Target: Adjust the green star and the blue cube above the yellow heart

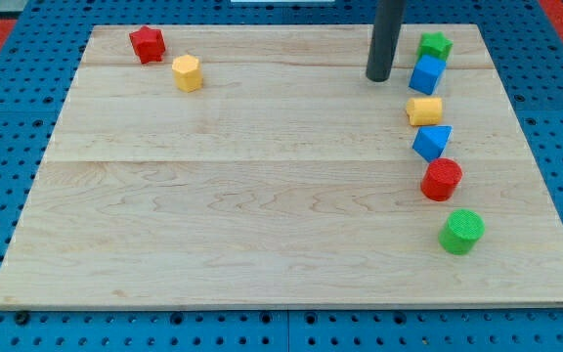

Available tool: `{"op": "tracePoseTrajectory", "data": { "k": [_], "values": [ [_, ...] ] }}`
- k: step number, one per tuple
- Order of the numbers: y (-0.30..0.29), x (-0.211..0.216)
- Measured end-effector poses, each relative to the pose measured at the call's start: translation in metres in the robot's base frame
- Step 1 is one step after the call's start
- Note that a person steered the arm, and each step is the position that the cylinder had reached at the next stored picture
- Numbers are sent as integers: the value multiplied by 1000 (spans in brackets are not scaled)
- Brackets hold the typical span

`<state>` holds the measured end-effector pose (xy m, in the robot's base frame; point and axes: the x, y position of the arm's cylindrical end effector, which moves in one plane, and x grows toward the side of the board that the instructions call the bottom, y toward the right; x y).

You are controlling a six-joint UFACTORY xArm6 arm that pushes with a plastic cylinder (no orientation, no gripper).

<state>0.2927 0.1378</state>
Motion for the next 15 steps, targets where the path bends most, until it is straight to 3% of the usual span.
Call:
{"op": "tracePoseTrajectory", "data": {
  "k": [2,3,8,10,11,12,13,14,15],
  "values": [
    [7,5],
    [14,29],
    [99,40],
    [154,14],
    [100,-32],
    [94,-36],
    [105,-36],
    [155,3],
    [113,2]
  ]
}}
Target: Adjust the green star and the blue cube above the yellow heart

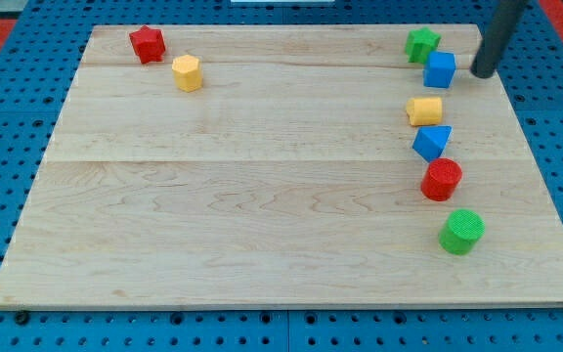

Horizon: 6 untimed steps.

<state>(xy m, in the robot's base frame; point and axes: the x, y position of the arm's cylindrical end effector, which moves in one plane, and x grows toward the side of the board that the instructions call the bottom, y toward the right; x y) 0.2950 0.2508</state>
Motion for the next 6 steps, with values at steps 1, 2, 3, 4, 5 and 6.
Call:
{"op": "tracePoseTrajectory", "data": {
  "k": [1,2,3,4,5,6],
  "values": [
    [-3,-7],
    [-40,-8],
    [6,20],
    [21,87],
    [6,99],
    [-18,121]
  ]
}}
